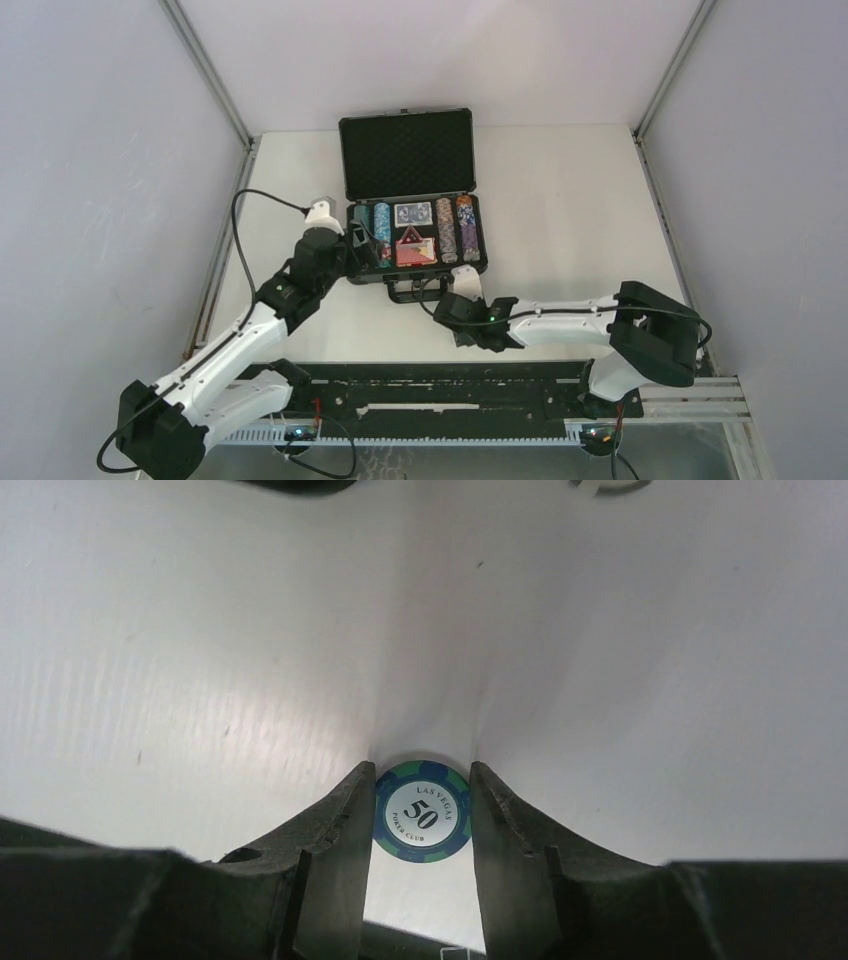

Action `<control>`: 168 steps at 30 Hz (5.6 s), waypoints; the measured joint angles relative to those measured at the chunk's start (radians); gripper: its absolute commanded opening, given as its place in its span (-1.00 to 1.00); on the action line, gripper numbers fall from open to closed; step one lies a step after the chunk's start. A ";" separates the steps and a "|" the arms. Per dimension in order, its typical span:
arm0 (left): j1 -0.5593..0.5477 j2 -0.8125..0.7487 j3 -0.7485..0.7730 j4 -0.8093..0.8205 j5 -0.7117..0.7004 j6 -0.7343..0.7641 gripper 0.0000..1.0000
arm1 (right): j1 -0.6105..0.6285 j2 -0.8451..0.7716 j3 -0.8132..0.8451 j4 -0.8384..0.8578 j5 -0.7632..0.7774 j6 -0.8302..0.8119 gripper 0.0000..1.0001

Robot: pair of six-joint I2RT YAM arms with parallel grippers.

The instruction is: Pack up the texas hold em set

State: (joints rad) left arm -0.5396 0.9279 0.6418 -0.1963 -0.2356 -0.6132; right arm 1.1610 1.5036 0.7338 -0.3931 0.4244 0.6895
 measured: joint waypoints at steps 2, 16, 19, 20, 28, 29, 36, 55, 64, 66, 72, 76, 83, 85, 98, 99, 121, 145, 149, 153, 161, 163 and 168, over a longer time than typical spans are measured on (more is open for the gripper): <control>-0.001 -0.017 -0.012 -0.002 -0.005 0.000 0.75 | 0.026 -0.006 -0.003 -0.009 0.000 0.019 -0.07; -0.006 -0.062 -0.059 -0.015 -0.024 -0.015 0.75 | 0.164 -0.010 -0.003 -0.056 0.032 0.144 -0.06; -0.008 -0.065 -0.059 -0.016 -0.024 -0.016 0.75 | 0.166 -0.015 -0.004 -0.068 0.033 0.155 0.06; -0.008 -0.065 -0.059 -0.016 -0.024 -0.016 0.75 | 0.167 -0.018 -0.005 -0.074 0.034 0.158 0.14; -0.008 -0.065 -0.059 -0.016 -0.023 -0.016 0.75 | 0.171 -0.063 -0.010 -0.090 0.065 0.171 0.47; -0.008 -0.065 -0.059 -0.016 -0.023 -0.016 0.75 | 0.170 -0.070 -0.010 -0.089 0.068 0.169 0.47; -0.008 -0.068 -0.059 -0.016 -0.023 -0.016 0.75 | 0.201 -0.081 -0.011 -0.090 0.096 0.113 0.51; -0.012 -0.106 -0.074 -0.017 -0.023 -0.016 0.75 | 0.225 -0.142 -0.097 -0.025 -0.050 -0.169 0.55; -0.012 -0.106 -0.074 -0.017 -0.024 -0.016 0.75 | 0.190 -0.124 -0.097 0.009 -0.097 -0.217 0.52; -0.012 -0.106 -0.074 -0.017 -0.024 -0.016 0.75 | 0.181 -0.115 -0.098 0.013 -0.108 -0.224 0.51; -0.012 -0.106 -0.074 -0.017 -0.024 -0.016 0.75 | 0.158 -0.110 -0.098 0.025 -0.124 -0.238 0.45; -0.012 -0.106 -0.074 -0.017 -0.024 -0.016 0.75 | 0.145 -0.103 -0.097 0.044 -0.126 -0.247 0.39; -0.012 -0.106 -0.074 -0.017 -0.024 -0.016 0.75 | 0.141 -0.089 -0.089 0.053 -0.126 -0.267 0.35; -0.012 -0.106 -0.074 -0.017 -0.023 -0.016 0.75 | 0.141 -0.088 -0.087 0.052 -0.131 -0.270 0.36; -0.012 -0.106 -0.074 -0.017 -0.023 -0.016 0.75 | 0.152 -0.043 -0.037 0.033 -0.165 -0.264 0.40; -0.012 -0.106 -0.074 -0.017 -0.023 -0.016 0.75 | 0.152 -0.043 -0.037 0.032 -0.164 -0.259 0.40; -0.012 -0.113 -0.074 -0.016 -0.023 -0.016 0.75 | 0.154 -0.068 -0.037 -0.076 -0.123 -0.140 0.27; -0.012 -0.113 -0.074 -0.016 -0.023 -0.016 0.75 | 0.173 -0.024 -0.002 -0.090 -0.094 -0.141 -0.02; -0.012 -0.113 -0.074 -0.016 -0.023 -0.016 0.75 | 0.173 -0.024 -0.002 -0.091 -0.093 -0.141 -0.16; -0.012 -0.113 -0.074 -0.016 -0.023 -0.016 0.75 | 0.173 -0.024 -0.002 -0.092 -0.092 -0.141 -0.16; -0.012 -0.113 -0.074 -0.016 -0.023 -0.016 0.75 | 0.161 -0.031 -0.002 -0.098 -0.093 -0.142 -0.16; -0.012 -0.113 -0.074 -0.016 -0.023 -0.016 0.75 | 0.156 -0.032 -0.002 -0.102 -0.094 -0.144 -0.17; -0.012 -0.113 -0.074 -0.016 -0.022 -0.016 0.75 | 0.148 -0.037 -0.002 -0.119 -0.097 -0.152 -0.17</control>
State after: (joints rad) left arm -0.5518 0.8154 0.5682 -0.2127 -0.2577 -0.6289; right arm 1.3087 1.4670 0.7322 -0.5121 0.3279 0.5373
